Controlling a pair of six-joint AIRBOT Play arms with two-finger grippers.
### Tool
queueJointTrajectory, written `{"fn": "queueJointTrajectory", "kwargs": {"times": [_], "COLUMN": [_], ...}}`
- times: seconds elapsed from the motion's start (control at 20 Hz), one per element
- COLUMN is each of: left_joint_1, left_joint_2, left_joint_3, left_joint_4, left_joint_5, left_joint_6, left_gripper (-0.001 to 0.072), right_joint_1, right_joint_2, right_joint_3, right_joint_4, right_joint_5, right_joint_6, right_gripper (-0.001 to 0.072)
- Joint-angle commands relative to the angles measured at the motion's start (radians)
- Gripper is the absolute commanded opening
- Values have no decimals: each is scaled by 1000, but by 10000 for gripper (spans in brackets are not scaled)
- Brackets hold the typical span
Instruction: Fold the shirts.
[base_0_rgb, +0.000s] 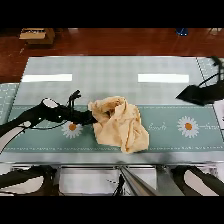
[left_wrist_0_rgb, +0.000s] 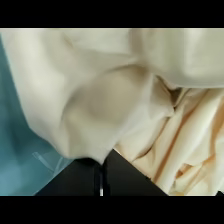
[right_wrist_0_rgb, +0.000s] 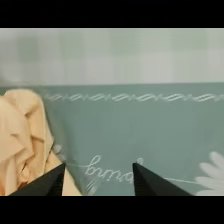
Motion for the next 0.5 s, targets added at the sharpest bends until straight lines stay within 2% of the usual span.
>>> {"fn": "queueJointTrajectory", "kwargs": {"times": [0.0, 0.2, 0.45], "left_joint_1": [0, 0, 0], "left_joint_2": [37, 93, 110], "left_joint_3": [2, 2, 2], "left_joint_4": [-11, -11, -11], "left_joint_5": [-22, -22, -33], "left_joint_6": [14, 14, 14], "left_gripper": [23, 23, 23], "right_joint_1": [157, 359, 550], "right_joint_2": [0, 0, 0], "right_joint_3": [-228, -397, -410], "right_joint_4": [126, 235, 299], "right_joint_5": [-104, -332, -501], "right_joint_6": [-52, -54, -48], "right_gripper": [547, 546, 535]}}
